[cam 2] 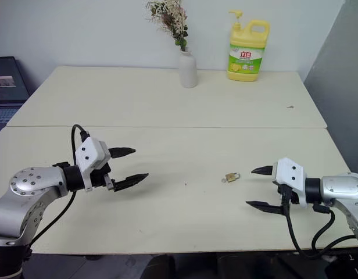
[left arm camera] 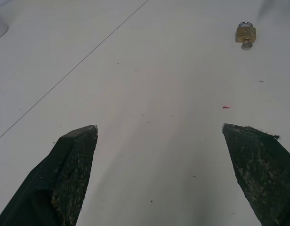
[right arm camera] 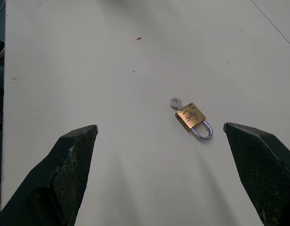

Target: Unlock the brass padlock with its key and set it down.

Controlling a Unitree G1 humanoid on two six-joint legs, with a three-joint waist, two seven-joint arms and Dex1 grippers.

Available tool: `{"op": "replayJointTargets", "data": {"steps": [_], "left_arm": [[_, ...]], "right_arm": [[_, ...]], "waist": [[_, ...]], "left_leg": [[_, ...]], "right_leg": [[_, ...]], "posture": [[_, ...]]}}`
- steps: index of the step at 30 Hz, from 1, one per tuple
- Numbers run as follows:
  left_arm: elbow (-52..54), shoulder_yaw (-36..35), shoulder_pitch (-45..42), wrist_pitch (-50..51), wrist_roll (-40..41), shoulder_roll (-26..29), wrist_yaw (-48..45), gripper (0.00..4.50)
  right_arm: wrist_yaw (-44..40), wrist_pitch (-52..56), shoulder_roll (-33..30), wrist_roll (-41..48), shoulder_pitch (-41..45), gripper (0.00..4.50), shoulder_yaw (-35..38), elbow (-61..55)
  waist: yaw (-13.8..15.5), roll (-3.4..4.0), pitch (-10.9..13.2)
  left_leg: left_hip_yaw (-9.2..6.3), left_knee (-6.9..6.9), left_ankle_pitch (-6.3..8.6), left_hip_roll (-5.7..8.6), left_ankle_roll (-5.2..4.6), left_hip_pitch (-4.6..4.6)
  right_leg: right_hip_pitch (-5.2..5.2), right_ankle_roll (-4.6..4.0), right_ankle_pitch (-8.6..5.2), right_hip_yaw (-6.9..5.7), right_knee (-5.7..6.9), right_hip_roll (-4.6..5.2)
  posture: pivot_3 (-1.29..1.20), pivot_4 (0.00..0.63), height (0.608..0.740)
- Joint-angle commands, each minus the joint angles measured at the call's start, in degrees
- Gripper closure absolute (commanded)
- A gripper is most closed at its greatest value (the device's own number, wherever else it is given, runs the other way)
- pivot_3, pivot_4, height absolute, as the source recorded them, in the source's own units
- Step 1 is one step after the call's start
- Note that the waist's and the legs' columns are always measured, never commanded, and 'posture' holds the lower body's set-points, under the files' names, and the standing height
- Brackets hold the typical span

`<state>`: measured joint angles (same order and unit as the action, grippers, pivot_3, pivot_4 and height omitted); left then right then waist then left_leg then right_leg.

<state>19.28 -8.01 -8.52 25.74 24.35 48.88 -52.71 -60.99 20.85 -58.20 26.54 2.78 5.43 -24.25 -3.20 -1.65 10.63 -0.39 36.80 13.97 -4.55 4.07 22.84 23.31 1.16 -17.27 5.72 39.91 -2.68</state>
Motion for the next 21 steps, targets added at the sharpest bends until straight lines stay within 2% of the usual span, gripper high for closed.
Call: {"op": "replayJointTargets", "data": {"steps": [1, 14, 21], "left_arm": [[2.4, -0.9, -0.3, -0.7, 2.2, -0.5, -1.4, 0.05], [4.0, 0.1, 0.5, -2.5, 1.2, -0.4, -3.0, 0.05], [6.4, 0.5, 2.3, -4.6, 4.2, 1.3, -10.0, 0.05]], "right_arm": [[-0.2, -0.5, 0.3, -0.4, 0.5, 0.0, 0.7, -0.4], [-1.0, -1.6, 1.5, -2.7, 2.8, 0.0, -0.6, 1.4], [-0.3, -3.3, 3.3, -4.9, 4.2, 0.0, -2.2, 2.7]], "waist": [[0.0, 0.0, 0.0], [0.0, 0.0, 0.0], [0.0, 0.0, 0.0]], "left_leg": [[0.0, 0.0, 0.0, 0.0, 0.0, 0.0], [-0.01, 0.04, 0.0, 0.0, 0.0, 0.01], [-0.01, 0.05, 0.0, 0.0, 0.0, 0.01]], "right_leg": [[0.0, 0.0, 0.0, 0.0, 0.0, 0.0], [0.0, -0.01, 0.0, -0.01, 0.01, 0.0], [0.0, -0.01, 0.01, -0.01, 0.03, 0.0]], "posture": [[0.0, 0.15, 0.74], [0.0, 0.15, 0.74], [0.0, 0.15, 0.74]]}}
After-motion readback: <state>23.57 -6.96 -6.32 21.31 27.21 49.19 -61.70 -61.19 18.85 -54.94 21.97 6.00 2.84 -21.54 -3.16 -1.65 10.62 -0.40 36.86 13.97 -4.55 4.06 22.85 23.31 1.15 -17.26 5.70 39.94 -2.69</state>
